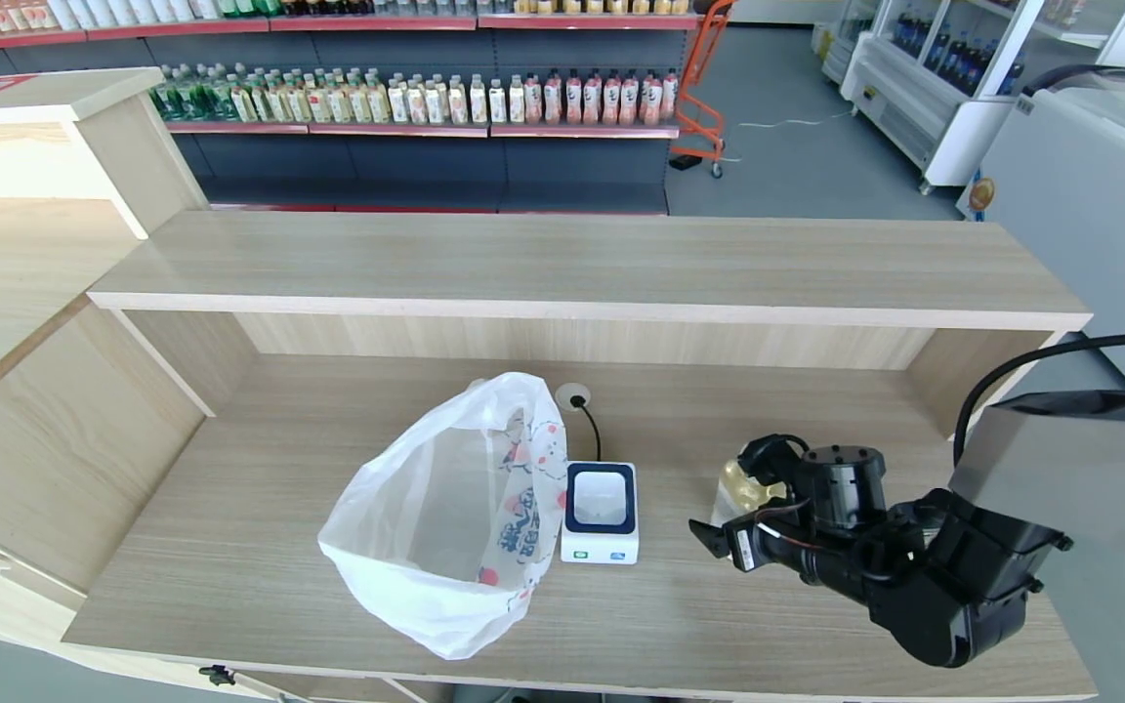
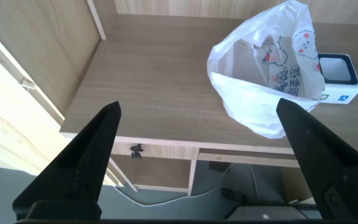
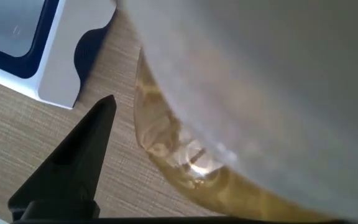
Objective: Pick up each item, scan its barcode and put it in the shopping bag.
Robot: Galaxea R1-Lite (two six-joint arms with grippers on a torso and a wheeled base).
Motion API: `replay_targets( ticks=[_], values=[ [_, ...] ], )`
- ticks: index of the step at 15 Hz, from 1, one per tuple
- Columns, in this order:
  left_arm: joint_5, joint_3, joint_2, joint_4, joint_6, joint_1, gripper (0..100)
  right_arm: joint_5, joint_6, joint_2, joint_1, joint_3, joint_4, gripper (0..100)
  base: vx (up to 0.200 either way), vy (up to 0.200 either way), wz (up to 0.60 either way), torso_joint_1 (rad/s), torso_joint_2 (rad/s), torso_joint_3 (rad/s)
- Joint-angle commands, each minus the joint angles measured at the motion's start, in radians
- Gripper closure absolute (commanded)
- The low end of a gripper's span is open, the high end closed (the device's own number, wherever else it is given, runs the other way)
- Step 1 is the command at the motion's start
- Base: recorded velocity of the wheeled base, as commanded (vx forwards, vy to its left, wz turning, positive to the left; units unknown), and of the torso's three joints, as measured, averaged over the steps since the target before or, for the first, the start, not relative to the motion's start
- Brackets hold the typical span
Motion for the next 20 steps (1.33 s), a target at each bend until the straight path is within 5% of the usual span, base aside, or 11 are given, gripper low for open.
replay_targets(
  ticks=[1,7,8,20],
  values=[
    [0.001,0.000,0.000,0.000,0.000,0.000,0,0.000,0.000,0.019,0.008,-0.034,0.002,0,0.000,0.000,0.00,0.000,0.00,0.000],
    [0.001,0.000,0.000,0.000,0.000,0.000,0,0.072,0.004,0.014,0.017,-0.051,-0.069,0,0.000,0.000,0.00,0.000,0.00,0.000],
    [0.001,0.000,0.000,0.000,0.000,0.000,0,0.092,0.000,0.013,0.017,-0.051,-0.077,100,0.000,0.000,0.00,0.000,0.00,0.000],
    [0.001,0.000,0.000,0.000,0.000,0.000,0,0.089,-0.003,-0.006,0.009,0.058,-0.124,100,0.000,0.000,0.00,0.000,0.00,0.000]
  ],
)
